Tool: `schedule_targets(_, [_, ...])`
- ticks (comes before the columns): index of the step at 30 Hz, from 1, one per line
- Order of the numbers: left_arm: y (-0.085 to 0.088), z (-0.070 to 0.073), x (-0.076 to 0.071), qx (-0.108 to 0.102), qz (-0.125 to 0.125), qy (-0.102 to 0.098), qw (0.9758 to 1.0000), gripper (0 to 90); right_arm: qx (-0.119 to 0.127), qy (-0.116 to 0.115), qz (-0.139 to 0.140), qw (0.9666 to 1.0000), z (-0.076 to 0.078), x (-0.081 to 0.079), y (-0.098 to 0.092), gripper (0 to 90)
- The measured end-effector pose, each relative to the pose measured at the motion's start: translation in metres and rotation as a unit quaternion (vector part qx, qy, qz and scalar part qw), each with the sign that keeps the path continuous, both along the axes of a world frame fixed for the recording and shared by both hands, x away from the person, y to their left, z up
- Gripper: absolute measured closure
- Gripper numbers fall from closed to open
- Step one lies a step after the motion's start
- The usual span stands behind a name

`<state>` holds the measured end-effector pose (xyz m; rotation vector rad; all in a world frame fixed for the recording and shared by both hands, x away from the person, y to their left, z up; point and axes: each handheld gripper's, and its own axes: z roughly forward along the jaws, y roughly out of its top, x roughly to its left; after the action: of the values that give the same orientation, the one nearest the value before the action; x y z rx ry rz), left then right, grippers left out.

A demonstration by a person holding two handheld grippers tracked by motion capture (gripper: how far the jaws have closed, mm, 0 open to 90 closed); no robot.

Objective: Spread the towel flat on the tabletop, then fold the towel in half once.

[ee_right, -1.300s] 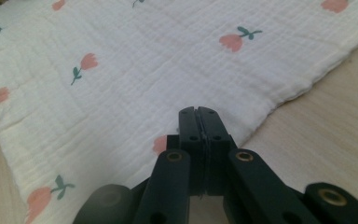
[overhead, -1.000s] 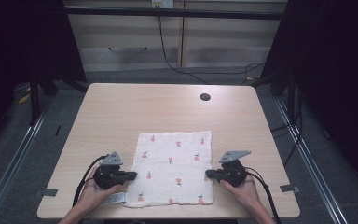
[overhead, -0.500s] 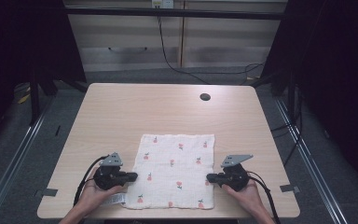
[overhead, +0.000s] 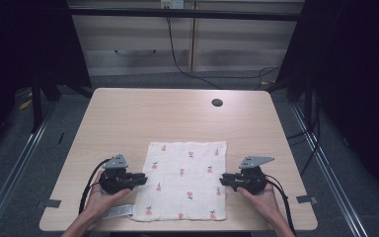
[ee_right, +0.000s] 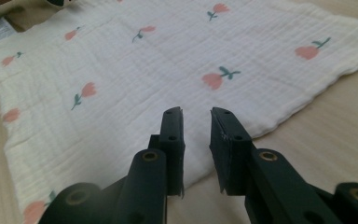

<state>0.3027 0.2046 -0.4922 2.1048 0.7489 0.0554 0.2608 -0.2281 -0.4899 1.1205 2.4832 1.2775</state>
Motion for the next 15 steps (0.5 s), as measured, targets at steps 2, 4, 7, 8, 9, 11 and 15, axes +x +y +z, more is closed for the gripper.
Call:
schedule_targets(2, [-0.003,0.000,0.005,0.000,0.004,0.001,1.0000,76.2,0.002,-0.006,-0.007,1.0000,0.002,0.004,-0.001,74.0])
schedule_targets(4, [-0.005,0.001,0.009,0.003,0.006,0.000,1.0000,76.2,0.004,-0.011,-0.009,0.9999,0.005,0.009,-0.003,73.5])
schedule_targets(7, [-0.009,-0.002,0.014,0.014,0.006,-0.003,0.9999,76.1,0.004,-0.009,-0.015,0.9998,0.006,0.018,-0.004,72.4])
schedule_targets(8, [-0.009,-0.004,0.016,0.014,0.007,0.001,0.9999,76.1,0.004,-0.010,-0.018,0.9998,0.006,0.021,-0.005,72.3])
schedule_targets(9, [-0.010,-0.005,0.017,0.016,0.006,0.003,0.9998,76.1,0.004,-0.010,-0.020,0.9997,0.006,0.024,-0.005,71.6])
schedule_targets(11, [-0.010,-0.008,0.019,0.020,0.009,0.005,0.9997,76.1,0.000,-0.010,-0.022,0.9997,0.008,0.030,-0.004,70.6])
schedule_targets(15, [-0.010,-0.012,0.019,0.025,0.006,0.006,0.9997,76.2,0.005,-0.017,-0.026,0.9995,0.014,0.046,-0.003,69.1])
